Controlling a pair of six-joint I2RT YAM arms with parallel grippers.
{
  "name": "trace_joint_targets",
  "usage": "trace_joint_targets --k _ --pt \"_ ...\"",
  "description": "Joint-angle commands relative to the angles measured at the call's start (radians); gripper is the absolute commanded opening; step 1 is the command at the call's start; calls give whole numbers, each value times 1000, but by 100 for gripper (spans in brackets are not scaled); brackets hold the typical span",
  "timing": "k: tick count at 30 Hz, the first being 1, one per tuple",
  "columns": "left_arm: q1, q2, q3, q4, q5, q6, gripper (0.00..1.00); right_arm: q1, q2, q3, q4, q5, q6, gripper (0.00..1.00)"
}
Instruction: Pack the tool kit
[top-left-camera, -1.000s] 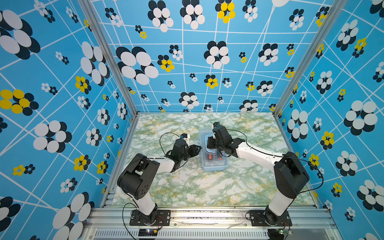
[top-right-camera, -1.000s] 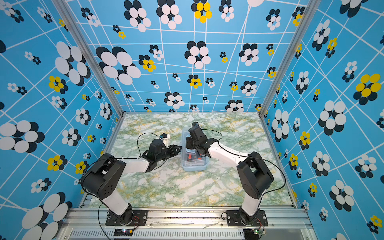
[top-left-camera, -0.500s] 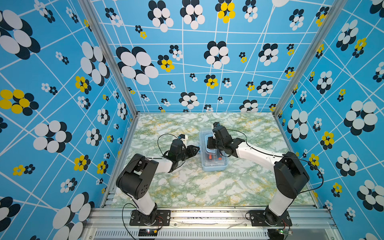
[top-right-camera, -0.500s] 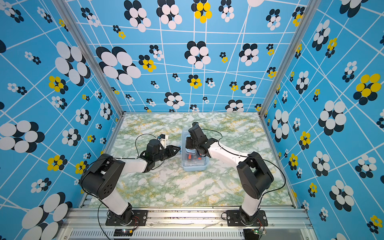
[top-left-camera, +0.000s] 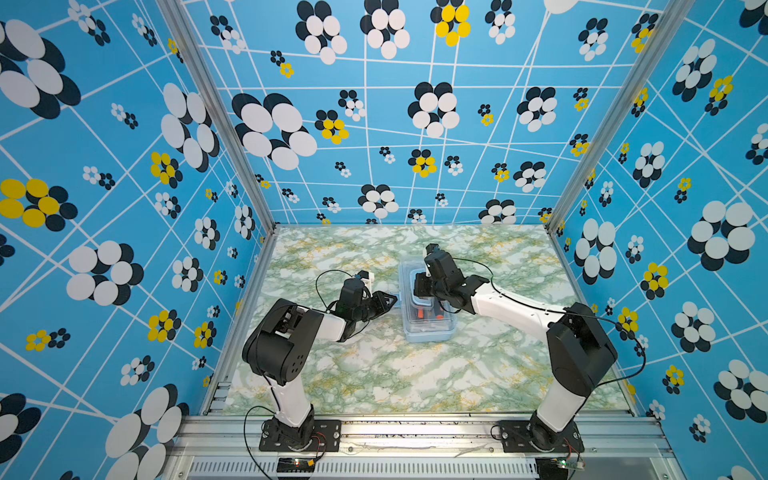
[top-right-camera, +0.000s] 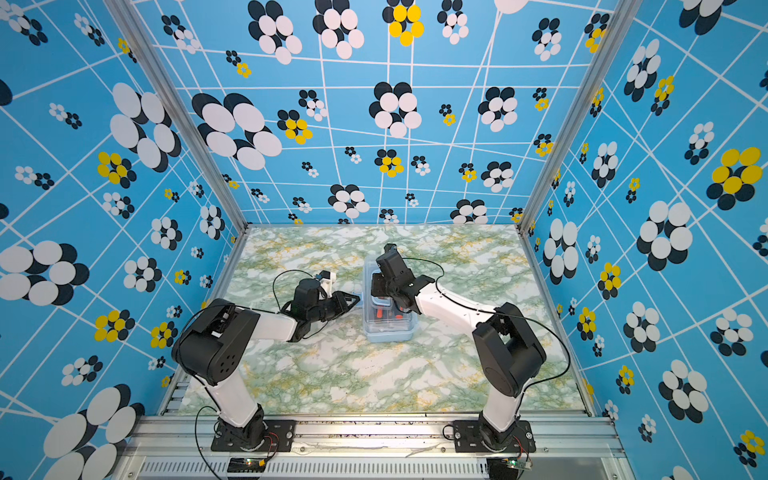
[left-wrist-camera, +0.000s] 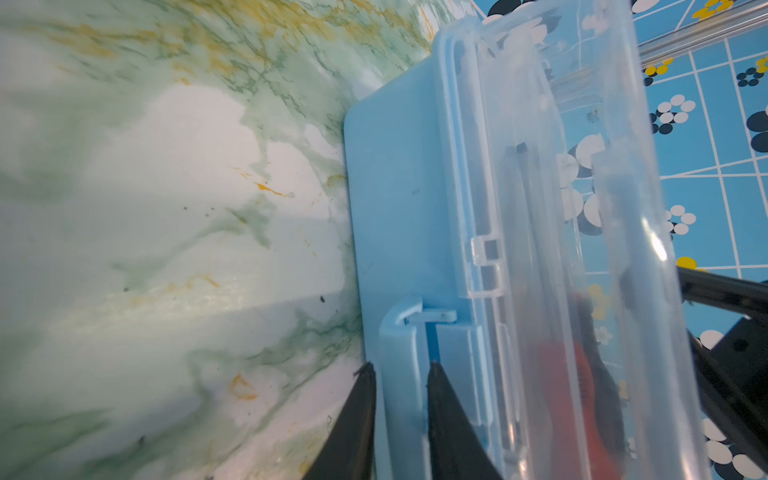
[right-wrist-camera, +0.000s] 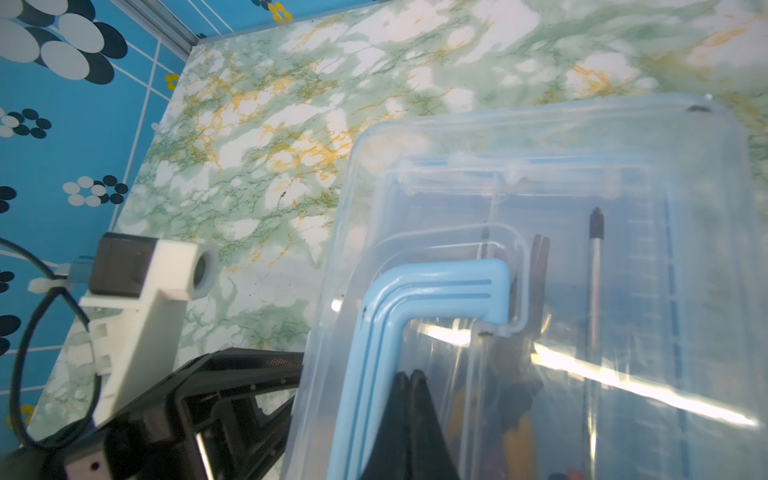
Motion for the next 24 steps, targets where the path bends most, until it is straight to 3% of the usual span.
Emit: trace_joint_targets --k 1,14,20,24 --pt "5 5 18 23 15 -7 19 17 56 -8 -107 -64 -19 0" --pt "9 -122 26 -77 5 24 15 17 46 -7 -111 -59 -19 0" --pt "4 -144 20 -84 5 21 17 17 52 -5 -108 -66 -19 0" --pt "-2 -165 24 -104 1 25 24 17 51 -6 -108 -68 -22 0"
